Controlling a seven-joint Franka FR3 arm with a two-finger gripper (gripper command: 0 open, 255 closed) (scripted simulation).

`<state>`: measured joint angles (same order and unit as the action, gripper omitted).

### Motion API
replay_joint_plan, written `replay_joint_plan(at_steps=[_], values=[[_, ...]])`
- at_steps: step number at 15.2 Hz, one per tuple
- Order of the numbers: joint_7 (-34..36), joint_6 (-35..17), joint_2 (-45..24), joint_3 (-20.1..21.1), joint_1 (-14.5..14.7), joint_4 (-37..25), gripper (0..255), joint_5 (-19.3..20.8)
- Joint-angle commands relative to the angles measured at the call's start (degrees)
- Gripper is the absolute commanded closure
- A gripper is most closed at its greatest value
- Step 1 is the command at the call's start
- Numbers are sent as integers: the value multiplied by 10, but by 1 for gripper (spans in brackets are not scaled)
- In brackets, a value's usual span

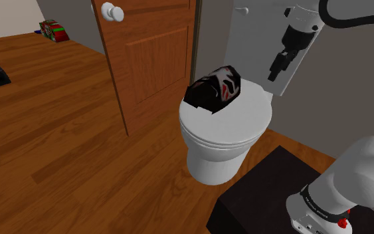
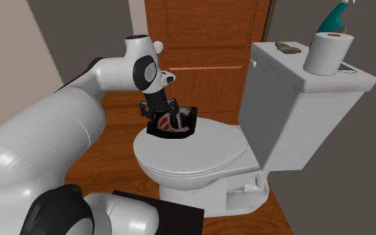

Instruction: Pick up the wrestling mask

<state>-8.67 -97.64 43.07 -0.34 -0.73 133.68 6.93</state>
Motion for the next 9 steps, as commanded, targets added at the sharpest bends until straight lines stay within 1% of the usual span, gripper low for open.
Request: replay_joint_plan(at_steps=[1, 5, 9], values=[[0, 0, 0, 0, 0, 0, 0, 0], [216, 7, -48, 92, -39, -14, 0, -37], [431, 14, -129, 174, -80, -60, 0, -66]])
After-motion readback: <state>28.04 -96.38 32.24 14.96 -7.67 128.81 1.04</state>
